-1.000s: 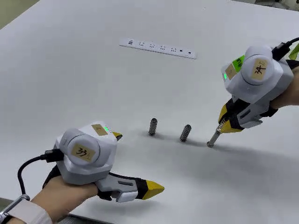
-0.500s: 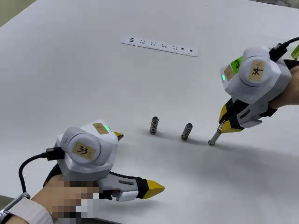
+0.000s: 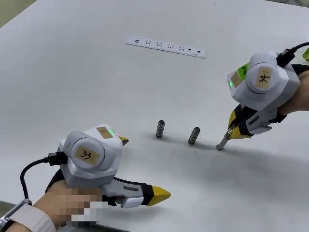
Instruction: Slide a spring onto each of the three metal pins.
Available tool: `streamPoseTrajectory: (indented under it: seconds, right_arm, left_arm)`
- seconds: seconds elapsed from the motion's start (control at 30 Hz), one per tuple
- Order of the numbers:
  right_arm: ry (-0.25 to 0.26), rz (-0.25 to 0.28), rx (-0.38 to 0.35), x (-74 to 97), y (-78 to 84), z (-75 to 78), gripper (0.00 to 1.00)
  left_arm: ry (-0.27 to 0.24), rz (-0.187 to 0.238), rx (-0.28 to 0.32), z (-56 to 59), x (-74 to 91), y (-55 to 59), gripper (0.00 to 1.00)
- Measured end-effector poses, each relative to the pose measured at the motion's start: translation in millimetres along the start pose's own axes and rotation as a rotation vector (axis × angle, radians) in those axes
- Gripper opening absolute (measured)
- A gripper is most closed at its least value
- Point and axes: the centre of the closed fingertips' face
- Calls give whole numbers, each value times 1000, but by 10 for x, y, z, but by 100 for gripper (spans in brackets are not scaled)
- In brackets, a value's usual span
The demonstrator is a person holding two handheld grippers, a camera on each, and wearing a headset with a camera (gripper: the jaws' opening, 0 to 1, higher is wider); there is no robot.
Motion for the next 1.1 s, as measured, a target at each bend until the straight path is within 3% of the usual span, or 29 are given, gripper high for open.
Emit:
streamPoseTrajectory:
  seconds: [1.1]
  right_arm:
    - [-13,-51,6,-436,47,-81,13]
  left_arm:
    - [7,-9,3,-18,-3,49,97]
Point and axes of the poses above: the centre of the closed fingertips' face, and the gripper's own axes: x roughly backward along the fingers, z roughly to its right, y roughly out of its underside, and after that the axes turned 6 degrees about y, right-handed
